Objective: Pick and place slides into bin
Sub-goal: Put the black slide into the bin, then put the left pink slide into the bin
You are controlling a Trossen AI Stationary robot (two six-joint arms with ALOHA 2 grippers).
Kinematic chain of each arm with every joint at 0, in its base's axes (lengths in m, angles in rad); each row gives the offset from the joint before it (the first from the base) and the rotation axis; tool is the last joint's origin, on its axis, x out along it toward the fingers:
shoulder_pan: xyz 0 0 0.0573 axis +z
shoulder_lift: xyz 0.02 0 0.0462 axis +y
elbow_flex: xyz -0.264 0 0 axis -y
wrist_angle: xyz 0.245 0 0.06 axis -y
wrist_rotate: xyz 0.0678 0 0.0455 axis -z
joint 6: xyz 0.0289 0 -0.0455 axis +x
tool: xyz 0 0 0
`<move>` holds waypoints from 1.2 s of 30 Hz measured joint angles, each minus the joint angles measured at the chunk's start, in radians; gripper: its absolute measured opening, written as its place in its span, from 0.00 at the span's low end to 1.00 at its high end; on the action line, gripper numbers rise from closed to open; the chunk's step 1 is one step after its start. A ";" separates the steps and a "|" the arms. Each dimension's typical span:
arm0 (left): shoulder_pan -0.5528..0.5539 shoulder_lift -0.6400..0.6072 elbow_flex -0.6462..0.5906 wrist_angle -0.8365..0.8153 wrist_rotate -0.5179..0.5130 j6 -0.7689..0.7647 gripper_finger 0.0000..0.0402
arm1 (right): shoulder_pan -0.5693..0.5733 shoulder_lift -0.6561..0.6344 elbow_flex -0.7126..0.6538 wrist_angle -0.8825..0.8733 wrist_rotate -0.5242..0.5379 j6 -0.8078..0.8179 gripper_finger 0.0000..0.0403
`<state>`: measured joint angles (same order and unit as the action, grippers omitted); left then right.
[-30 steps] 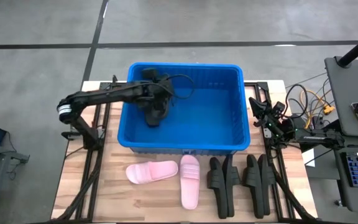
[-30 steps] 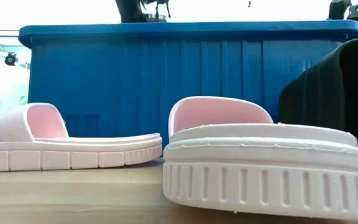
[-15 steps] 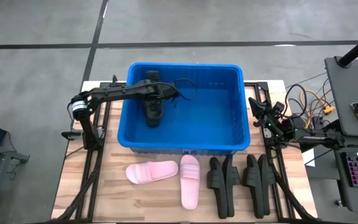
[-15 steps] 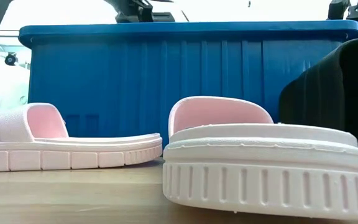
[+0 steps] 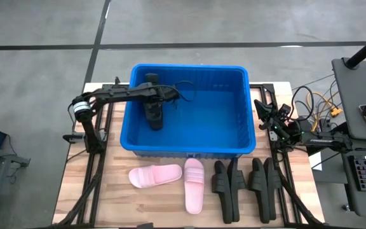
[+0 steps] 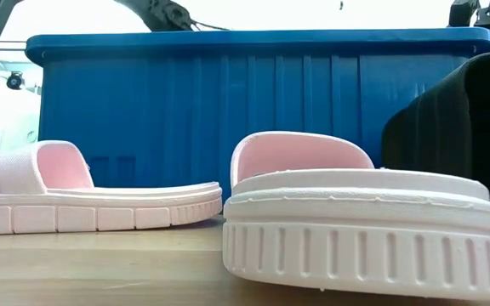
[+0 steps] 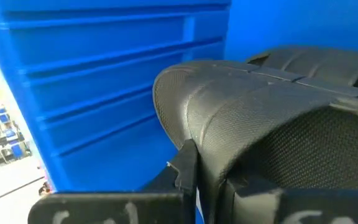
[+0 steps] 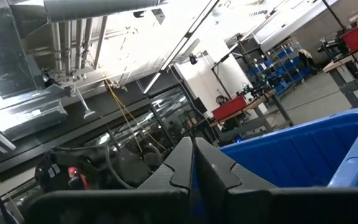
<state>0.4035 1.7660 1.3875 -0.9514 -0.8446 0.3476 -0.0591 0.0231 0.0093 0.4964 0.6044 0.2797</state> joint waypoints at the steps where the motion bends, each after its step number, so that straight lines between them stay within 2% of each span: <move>1: 0.004 0.000 -0.018 0.024 0.001 0.000 0.00 | 0.000 0.000 0.000 0.000 0.000 -0.001 0.02; 8: 0.015 0.000 -0.093 0.073 0.003 0.007 0.00 | 0.000 0.000 0.000 -0.001 0.000 -0.002 0.02; 12: 0.024 -0.002 -0.109 0.080 0.043 0.006 0.08 | 0.000 0.000 0.000 -0.001 0.000 0.000 0.02; 16: 0.029 -0.002 -0.112 0.079 0.079 0.007 0.24 | 0.000 0.000 0.000 -0.001 0.000 0.000 0.02; 24: 0.030 -0.035 -0.112 0.066 0.153 0.007 0.65 | 0.000 0.000 0.000 -0.009 0.000 0.000 0.02; 28: 0.029 -0.071 -0.111 0.018 0.198 0.006 0.82 | 0.000 0.000 0.000 -0.023 0.000 0.000 0.02; 32: 0.029 -0.119 -0.108 -0.062 0.235 0.009 0.94 | 0.000 0.000 0.000 -0.029 0.000 0.000 0.02; 36: 0.028 -0.168 -0.099 -0.120 0.297 0.008 0.98 | 0.000 0.000 0.000 -0.030 0.000 -0.002 0.02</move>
<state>0.4318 1.5980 1.2887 -1.0714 -0.5473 0.3560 -0.0592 0.0231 0.0093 0.4667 0.6041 0.2774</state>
